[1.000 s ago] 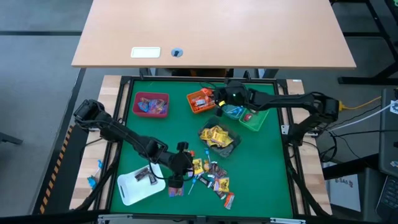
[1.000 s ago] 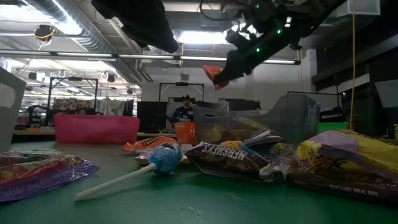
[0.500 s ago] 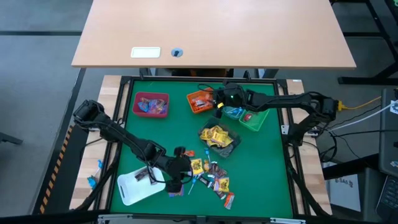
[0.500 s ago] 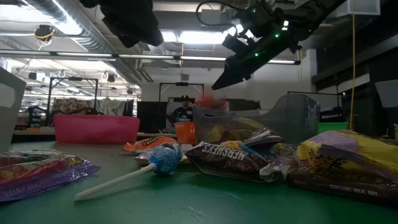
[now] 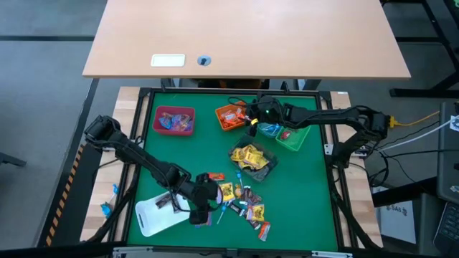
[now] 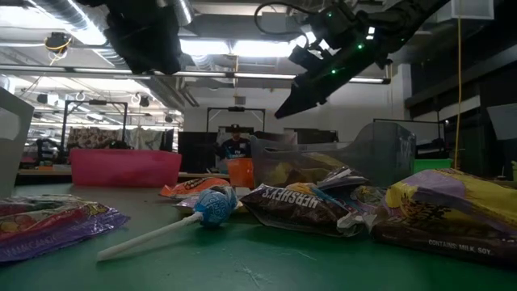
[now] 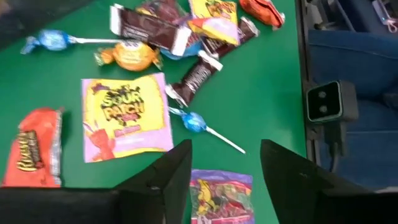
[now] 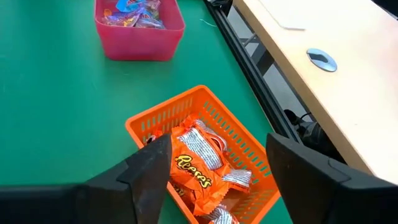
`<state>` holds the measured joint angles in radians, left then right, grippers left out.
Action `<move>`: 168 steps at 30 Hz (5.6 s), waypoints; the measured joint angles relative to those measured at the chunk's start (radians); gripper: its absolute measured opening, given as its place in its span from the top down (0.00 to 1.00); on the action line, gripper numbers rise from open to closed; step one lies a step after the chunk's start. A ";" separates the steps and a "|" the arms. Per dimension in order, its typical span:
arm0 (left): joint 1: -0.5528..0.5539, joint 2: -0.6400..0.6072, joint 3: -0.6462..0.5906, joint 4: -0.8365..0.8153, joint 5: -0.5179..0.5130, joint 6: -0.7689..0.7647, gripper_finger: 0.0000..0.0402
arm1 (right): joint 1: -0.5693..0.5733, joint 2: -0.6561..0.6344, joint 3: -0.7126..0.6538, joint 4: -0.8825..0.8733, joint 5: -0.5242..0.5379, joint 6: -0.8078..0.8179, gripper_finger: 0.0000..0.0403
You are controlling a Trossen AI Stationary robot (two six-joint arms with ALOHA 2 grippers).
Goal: Sort candy
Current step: Put the purple gummy pack into the red bin, then put the orange chocolate into the orange bin
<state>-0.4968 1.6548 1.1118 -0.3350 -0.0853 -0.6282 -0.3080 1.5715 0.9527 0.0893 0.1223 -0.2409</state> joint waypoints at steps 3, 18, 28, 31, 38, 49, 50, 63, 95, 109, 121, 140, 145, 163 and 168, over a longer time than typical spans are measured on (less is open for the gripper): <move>-0.032 0.028 0.000 -0.004 0.002 0.001 0.52 | 0.000 0.000 0.000 -0.022 0.000 0.000 0.35; -0.058 0.186 0.000 0.006 -0.002 0.010 0.52 | 0.000 0.000 0.000 -0.094 0.000 0.000 0.35; -0.024 0.252 0.003 0.011 0.105 0.010 0.52 | 0.000 0.000 0.000 -0.103 0.000 0.000 0.35; -0.024 0.271 0.006 0.017 0.114 0.011 0.52 | 0.000 0.000 0.000 -0.116 0.000 0.000 0.35; -0.024 0.277 0.004 0.009 0.091 0.012 0.64 | 0.000 0.000 0.000 -0.141 0.000 0.000 0.35; -0.019 0.263 0.002 -0.005 0.088 0.010 0.98 | 0.000 0.000 0.000 -0.146 0.000 0.000 0.35; -0.019 0.263 0.002 -0.005 0.089 0.010 0.99 | 0.000 0.000 0.000 -0.146 0.000 0.000 0.35; 0.064 0.142 -0.003 -0.042 0.104 0.011 1.00 | 0.001 -0.070 0.071 -0.376 -0.002 0.007 0.35; 0.878 -0.246 0.000 -0.644 -0.422 0.324 1.00 | 0.401 -0.139 0.423 -1.116 -0.108 0.147 0.35; 0.988 -0.245 0.000 -0.641 -0.424 0.374 0.97 | 0.620 -0.138 0.423 -1.187 -0.108 0.342 0.35; 0.988 -0.245 0.000 -0.640 -0.392 0.375 0.74 | 0.806 -0.138 0.423 -1.187 -0.035 0.556 0.35; 0.921 -0.245 0.000 -0.629 -0.335 0.374 0.73 | 1.125 0.067 0.422 -0.862 -0.007 0.731 0.35; 0.896 -0.245 0.000 -0.629 -0.336 0.374 0.73 | 1.146 0.152 0.422 -0.834 0.010 0.731 0.35; 0.805 -0.245 0.000 -0.616 -0.337 0.367 0.73 | 1.145 0.367 0.422 -0.794 0.018 0.644 0.35; 0.777 -0.245 0.000 -0.602 -0.337 0.367 0.73 | 1.145 0.407 0.422 -0.754 0.057 0.584 0.35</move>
<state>0.2798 1.4101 1.1118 -0.9365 -0.4222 -0.2615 0.8371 1.9786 1.3746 -0.6652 0.1794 0.3428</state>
